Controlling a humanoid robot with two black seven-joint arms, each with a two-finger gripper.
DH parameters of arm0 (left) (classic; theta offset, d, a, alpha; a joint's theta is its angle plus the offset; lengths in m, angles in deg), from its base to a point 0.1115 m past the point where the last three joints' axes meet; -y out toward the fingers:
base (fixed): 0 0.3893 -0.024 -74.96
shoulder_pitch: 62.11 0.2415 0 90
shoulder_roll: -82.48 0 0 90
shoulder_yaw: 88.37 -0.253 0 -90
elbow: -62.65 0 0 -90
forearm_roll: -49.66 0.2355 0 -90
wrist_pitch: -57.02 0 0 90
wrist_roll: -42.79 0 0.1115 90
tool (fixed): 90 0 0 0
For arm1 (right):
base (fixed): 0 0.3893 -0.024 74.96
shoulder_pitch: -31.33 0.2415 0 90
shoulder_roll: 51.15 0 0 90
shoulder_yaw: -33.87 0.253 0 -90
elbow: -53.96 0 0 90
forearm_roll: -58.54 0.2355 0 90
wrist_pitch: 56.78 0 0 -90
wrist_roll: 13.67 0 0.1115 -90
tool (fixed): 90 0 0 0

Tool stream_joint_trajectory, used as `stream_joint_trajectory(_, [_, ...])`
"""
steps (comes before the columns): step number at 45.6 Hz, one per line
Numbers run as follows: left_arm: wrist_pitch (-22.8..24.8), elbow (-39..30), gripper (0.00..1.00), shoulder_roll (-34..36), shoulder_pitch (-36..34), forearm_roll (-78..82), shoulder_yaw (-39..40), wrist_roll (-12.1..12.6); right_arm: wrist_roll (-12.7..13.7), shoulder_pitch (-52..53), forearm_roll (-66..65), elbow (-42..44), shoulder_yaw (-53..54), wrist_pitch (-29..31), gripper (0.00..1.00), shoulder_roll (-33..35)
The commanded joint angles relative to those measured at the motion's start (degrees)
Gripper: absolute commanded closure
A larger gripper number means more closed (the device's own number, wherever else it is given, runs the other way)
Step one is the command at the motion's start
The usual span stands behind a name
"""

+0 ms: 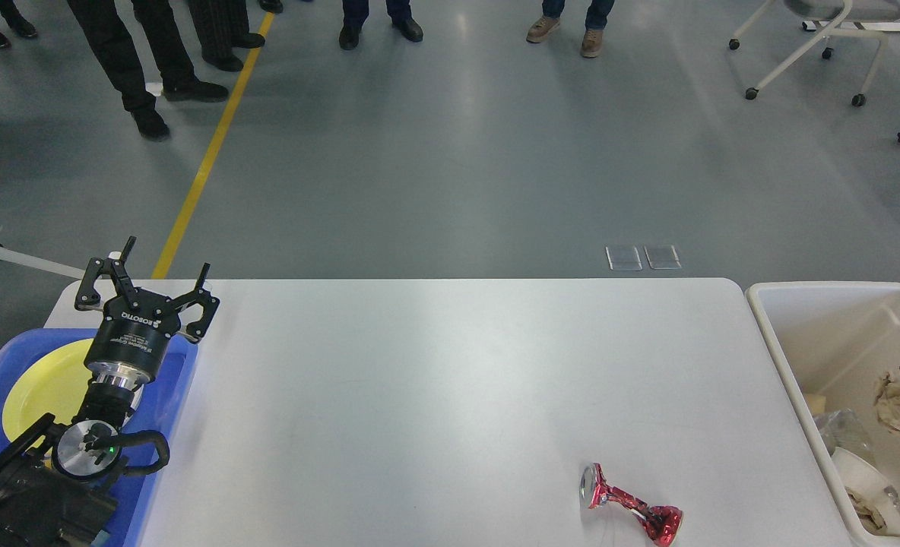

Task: Tidy desktop
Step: 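Lower the paper bag into the bin and release it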

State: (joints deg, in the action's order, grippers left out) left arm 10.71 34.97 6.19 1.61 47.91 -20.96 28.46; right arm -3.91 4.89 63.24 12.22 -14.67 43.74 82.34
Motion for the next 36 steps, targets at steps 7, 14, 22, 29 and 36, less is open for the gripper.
stream_joint_trajectory(7, [-0.09, -0.01, 0.04, 0.0, 0.0, -0.01, 0.0, 0.0, -0.1, -16.0, 0.22, 18.52, 3.63, -3.48, 1.0, -11.48])
stream_joint_trajectory(14, [-0.01, -0.01, 0.04, 0.0, 0.0, 0.08, 0.0, 0.0, -0.01, -22.07, 0.75, 25.47, 3.71, -9.11, 1.0, -17.38])
stream_joint_trajectory(22, [-0.01, -0.01, 0.04, 0.0, 0.0, 0.08, 0.09, 0.0, 0.17, -27.7, 0.75, 31.62, 3.63, -12.54, 1.0, -22.47])
stream_joint_trajectory(29, [-0.01, -0.01, 0.04, 0.0, 0.0, 0.08, 0.0, 0.0, 0.17, -29.9, 1.1, 33.65, 3.71, -14.91, 1.0, -24.24])
stream_joint_trajectory(36, [-0.01, -0.01, 0.04, 0.0, 0.0, -0.01, 0.09, 0.0, 0.26, -30.08, 1.28, 33.65, 3.8, -15.35, 1.0, -24.24])
